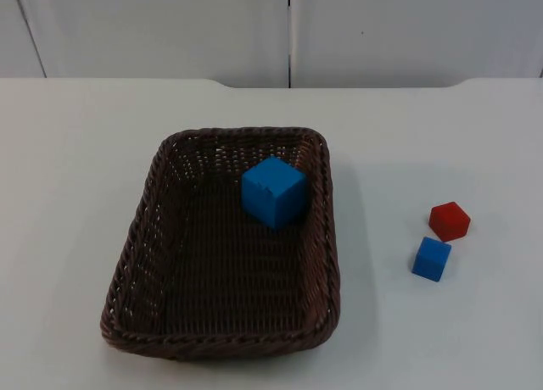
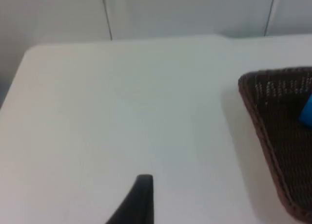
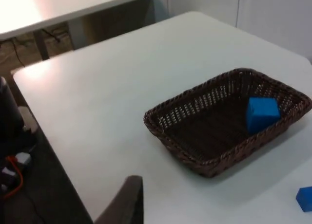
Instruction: Pick up the basket with the left hand and place the largest block into the basket with the right hand.
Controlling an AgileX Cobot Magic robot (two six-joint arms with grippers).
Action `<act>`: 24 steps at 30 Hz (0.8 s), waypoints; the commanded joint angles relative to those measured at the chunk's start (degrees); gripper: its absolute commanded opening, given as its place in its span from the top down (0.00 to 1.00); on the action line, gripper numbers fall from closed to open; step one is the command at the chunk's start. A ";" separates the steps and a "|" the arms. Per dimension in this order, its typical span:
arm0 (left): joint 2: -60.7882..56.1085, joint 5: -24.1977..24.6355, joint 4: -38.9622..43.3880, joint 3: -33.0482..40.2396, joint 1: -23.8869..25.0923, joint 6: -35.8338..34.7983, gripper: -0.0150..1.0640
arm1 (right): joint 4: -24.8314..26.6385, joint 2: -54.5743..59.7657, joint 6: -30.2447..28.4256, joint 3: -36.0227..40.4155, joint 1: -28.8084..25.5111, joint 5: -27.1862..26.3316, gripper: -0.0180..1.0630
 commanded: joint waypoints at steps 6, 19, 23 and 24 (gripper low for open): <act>-6.44 2.52 0.82 2.79 0.14 -1.71 0.09 | -0.33 -4.88 0.83 0.49 -0.05 5.24 0.01; -6.44 5.86 0.40 3.82 0.14 -1.71 0.09 | -2.23 -6.58 1.03 0.48 -0.05 9.33 0.01; -6.44 5.58 0.39 3.96 0.14 -1.71 0.09 | -4.54 -6.58 3.48 0.48 -0.05 9.44 0.01; -6.44 5.58 0.39 3.96 0.14 -1.71 0.09 | -4.54 -6.58 3.48 0.48 -0.05 9.44 0.01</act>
